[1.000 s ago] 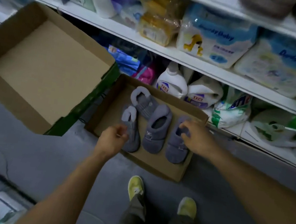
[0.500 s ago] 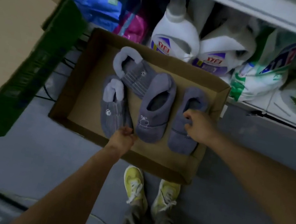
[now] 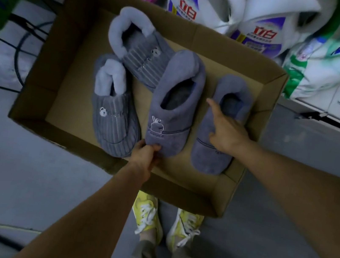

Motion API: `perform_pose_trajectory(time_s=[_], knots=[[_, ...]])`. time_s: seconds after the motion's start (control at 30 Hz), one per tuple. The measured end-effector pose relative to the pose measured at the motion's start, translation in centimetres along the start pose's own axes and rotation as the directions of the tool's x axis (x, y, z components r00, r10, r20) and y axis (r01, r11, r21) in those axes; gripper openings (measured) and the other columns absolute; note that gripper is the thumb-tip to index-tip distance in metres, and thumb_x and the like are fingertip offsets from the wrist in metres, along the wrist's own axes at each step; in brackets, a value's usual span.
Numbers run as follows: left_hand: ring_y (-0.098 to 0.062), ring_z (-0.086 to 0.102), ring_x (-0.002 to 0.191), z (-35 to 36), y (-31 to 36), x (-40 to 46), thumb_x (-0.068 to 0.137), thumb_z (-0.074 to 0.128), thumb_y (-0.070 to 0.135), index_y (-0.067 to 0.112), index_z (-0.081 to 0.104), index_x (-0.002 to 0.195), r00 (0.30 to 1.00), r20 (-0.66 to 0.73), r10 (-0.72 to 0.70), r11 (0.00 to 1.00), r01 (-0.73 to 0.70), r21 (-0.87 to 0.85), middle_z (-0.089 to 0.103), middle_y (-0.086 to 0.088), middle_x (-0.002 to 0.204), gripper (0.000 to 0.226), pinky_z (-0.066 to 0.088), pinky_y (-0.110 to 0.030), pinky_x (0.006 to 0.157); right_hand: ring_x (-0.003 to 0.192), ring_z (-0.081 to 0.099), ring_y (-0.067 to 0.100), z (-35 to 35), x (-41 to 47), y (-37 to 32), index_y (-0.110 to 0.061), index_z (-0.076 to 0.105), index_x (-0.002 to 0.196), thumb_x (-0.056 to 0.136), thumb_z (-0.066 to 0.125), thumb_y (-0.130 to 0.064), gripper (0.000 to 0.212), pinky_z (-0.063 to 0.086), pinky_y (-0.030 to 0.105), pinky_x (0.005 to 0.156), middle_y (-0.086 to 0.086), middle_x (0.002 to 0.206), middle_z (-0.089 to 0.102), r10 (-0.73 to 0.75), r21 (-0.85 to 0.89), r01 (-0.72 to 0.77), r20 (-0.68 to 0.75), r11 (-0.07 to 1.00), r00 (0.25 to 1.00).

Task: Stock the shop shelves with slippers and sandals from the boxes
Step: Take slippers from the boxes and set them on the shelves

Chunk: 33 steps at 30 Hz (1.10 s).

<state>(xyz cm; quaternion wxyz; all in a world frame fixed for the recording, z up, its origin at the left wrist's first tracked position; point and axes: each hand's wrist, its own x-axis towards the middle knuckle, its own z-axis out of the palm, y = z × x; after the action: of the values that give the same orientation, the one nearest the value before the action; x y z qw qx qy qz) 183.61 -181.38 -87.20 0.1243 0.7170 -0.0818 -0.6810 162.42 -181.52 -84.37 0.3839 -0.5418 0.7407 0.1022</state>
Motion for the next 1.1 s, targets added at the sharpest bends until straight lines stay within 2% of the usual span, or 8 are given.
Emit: perform_pose_trajectory(time_s=[0.1,0.27,0.33,0.43,0.63,0.8,0.97,1.1], knots=[[-0.016,0.055,0.077,-0.1,-0.2,-0.4,0.085,0.058,0.003,0.018,0.059,0.1,0.998,0.047,-0.034,0.998,0.036,-0.045,0.061,-0.005,0.088,0.022,0.046,-0.026,0.064,0.067,0.05,0.026,-0.6,-0.3,-0.3,-0.036,-0.009,0.15,0.089,0.055,-0.008,0.092,0.035,0.033,0.06,0.018,0.1,0.063,-0.062,0.009,0.063,-0.047,0.998,0.997],[-0.017,0.057,0.079,0.0,-0.2,-1.8,0.084,0.062,0.004,0.02,0.054,0.077,0.993,0.098,0.067,0.997,-0.071,0.039,0.062,-0.003,0.083,0.019,0.047,-0.026,0.065,0.102,0.058,0.036,-2.6,0.2,-2.0,-0.039,0.014,0.148,0.087,0.052,-0.014,0.076,0.043,0.04,0.08,0.011,0.123,0.059,-0.195,-0.04,0.191,-0.185,0.981,0.963],[-0.017,0.062,0.08,-0.1,0.6,-2.4,0.084,0.061,0.001,0.02,0.058,0.083,0.984,0.111,0.14,0.988,-0.147,0.053,0.066,-0.003,0.085,0.019,0.054,-0.025,0.063,0.108,0.056,0.036,-3.7,0.5,-2.7,-0.029,0.041,0.134,0.088,0.05,-0.017,0.048,0.046,0.041,0.085,0.009,0.126,0.057,-0.212,-0.005,0.212,-0.063,0.977,0.975],[-0.013,0.067,0.072,-0.6,2.3,-4.0,0.085,0.06,0.002,0.014,0.061,0.097,0.969,0.164,0.186,0.973,-0.204,0.107,0.069,-0.004,0.085,0.017,0.054,-0.022,0.057,0.104,0.057,0.034,-5.3,0.8,-3.5,-0.016,0.051,0.111,0.089,0.051,-0.017,0.023,0.046,0.036,0.08,0.013,0.115,0.058,-0.149,0.077,0.143,0.073,0.987,0.986],[-0.022,0.068,0.082,-1.6,5.9,-9.0,0.086,0.062,0.004,0.011,0.064,0.099,0.947,0.25,0.202,0.944,-0.256,0.208,0.068,-0.014,0.099,0.015,0.059,-0.031,0.071,0.09,0.052,0.026,-9.0,-2.3,-3.9,-0.001,0.057,0.105,0.087,0.046,0.002,0.022,0.033,0.027,0.071,0.017,0.098,0.057,-0.12,0.27,0.102,0.05,0.958,0.992],[-0.027,0.067,0.088,-1.5,7.8,-16.0,0.087,0.06,0.002,0.003,0.063,0.11,0.93,0.257,0.262,0.924,-0.319,0.213,0.069,-0.018,0.099,0.023,0.058,-0.025,0.065,0.081,0.052,0.027,-13.4,-7.5,-4.7,-0.015,0.046,0.077,0.089,0.045,0.0,0.02,0.037,0.033,0.068,0.017,0.09,0.055,-0.158,0.331,0.152,-0.011,0.931,0.987],[-0.025,0.069,0.085,-1.0,9.7,-23.4,0.089,0.059,0.004,0.001,0.063,0.111,0.885,0.313,0.346,0.879,-0.422,0.223,0.071,-0.018,0.101,0.023,0.056,-0.022,0.062,0.086,0.056,0.031,-18.6,-13.5,-5.4,-0.011,0.053,0.088,0.086,0.046,-0.002,0.012,0.043,0.036,0.071,0.017,0.093,0.058,-0.149,0.329,0.179,-0.114,0.927,0.982],[-0.013,0.07,0.067,-0.1,11.6,-29.2,0.09,0.056,0.0,0.003,0.063,0.103,0.84,0.369,0.397,0.842,-0.494,0.218,0.071,-0.009,0.084,0.015,0.055,-0.021,0.057,0.089,0.058,0.031,-22.8,-19.0,-5.7,-0.015,0.058,0.098,0.085,0.046,-0.003,0.021,0.045,0.033,0.073,0.014,0.096,0.061,-0.116,0.368,0.177,-0.182,0.913,0.976]])
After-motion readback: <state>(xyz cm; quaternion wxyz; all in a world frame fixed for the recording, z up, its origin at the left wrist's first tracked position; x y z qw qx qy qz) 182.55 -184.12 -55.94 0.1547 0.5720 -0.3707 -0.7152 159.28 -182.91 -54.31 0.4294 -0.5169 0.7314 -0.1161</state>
